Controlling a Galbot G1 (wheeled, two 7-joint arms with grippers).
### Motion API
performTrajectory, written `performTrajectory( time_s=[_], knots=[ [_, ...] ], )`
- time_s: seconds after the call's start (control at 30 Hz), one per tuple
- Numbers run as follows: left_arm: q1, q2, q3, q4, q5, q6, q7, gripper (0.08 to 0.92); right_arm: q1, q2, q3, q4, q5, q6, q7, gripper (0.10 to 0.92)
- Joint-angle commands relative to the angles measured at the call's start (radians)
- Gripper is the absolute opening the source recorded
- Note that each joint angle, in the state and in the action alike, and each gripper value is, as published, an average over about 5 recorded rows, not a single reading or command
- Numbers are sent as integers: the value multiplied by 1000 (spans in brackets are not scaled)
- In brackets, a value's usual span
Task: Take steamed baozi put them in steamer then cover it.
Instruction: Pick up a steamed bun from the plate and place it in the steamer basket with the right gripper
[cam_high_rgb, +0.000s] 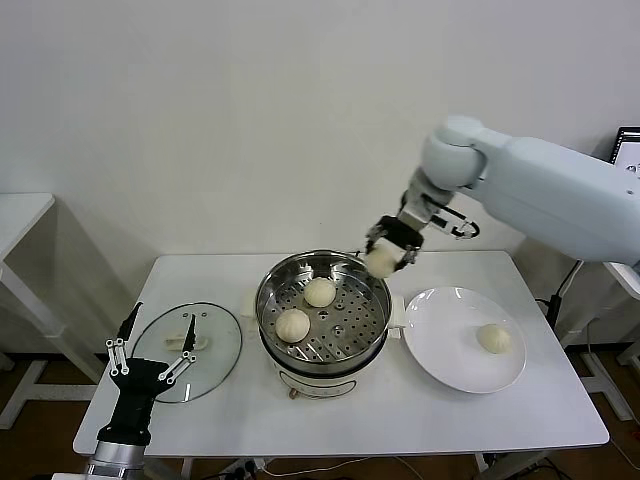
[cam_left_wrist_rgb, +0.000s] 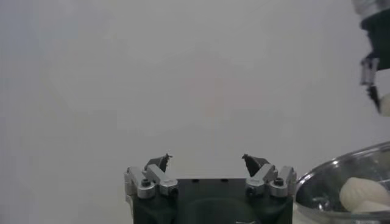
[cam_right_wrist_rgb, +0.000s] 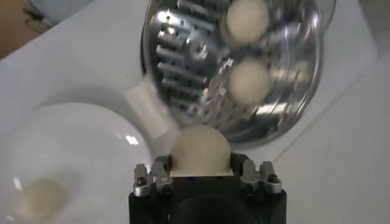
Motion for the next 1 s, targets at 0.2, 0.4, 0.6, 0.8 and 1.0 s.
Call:
performTrajectory(
  time_s=[0.2,0.4,0.6,0.8,1.0],
  knots=[
    [-2,0,-2,3,-4,-2,-2,823,-44,103,-40,184,-136,249,48,662],
    [-9,-4,0,2,-3,1,-2,823,-118,114,-37,178,-192,299,58,662],
    [-12,-5,-3,-1,-4,5,-2,823,-168,113,-31,173,-220,315,54,662],
    [-10,-5,-5,1,-5,4,-2,823,-195,117,-23,165,-236,321,53,663],
    [-8,-5,-6,0,-8,2,-2,823,-204,126,-20,156,-253,321,49,668]
  ],
)
